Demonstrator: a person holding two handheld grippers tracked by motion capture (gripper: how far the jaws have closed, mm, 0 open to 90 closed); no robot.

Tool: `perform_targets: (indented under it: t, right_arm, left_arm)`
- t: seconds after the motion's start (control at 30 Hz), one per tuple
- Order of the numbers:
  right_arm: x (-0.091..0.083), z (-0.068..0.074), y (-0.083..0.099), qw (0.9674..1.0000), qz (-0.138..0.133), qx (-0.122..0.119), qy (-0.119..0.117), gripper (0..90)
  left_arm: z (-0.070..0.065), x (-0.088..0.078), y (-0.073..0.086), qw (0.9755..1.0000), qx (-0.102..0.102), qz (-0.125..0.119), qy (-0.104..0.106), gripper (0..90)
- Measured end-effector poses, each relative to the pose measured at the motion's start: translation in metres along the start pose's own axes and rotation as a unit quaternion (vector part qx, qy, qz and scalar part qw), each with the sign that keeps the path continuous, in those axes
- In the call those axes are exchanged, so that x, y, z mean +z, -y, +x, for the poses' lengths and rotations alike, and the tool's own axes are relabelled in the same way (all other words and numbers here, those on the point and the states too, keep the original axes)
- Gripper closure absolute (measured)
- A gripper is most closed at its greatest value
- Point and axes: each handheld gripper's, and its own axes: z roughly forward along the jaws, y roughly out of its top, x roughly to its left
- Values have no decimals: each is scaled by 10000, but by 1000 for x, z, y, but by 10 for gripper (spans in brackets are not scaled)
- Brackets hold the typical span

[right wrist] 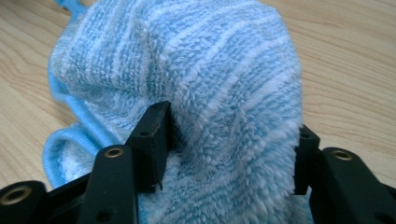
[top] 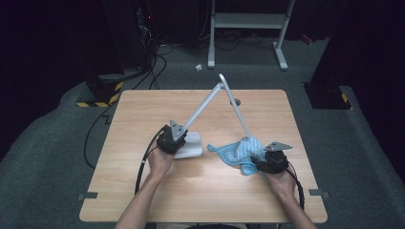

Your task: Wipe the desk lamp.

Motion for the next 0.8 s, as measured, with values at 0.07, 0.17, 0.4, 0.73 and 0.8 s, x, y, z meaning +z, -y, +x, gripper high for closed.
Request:
perform_targets:
  t: [0.07,0.17,0.4,0.73,0.8]
  right_arm:
    - [1,-1,0,10000,5,31,1,428]
    - [3,-4,2,9999,-25,107,-4,404]
    - [4,-4,4,9999,-91,83,24,398]
    - [5,-6,3,9999,-48,117,-22,384]
    - [5,-7,3,9999,-67,126,-24,382]
  left_arm:
    - [0,0,1,10000,20,-5,-5,702]
    - [0,-1,5,10000,85,-14,-12,704]
    - [-1,4,13,9999,86,55,-22,684]
    - [3,9,12,9999,-17,109,-11,675]
    - [3,10,14,9999,-119,55,4,667]
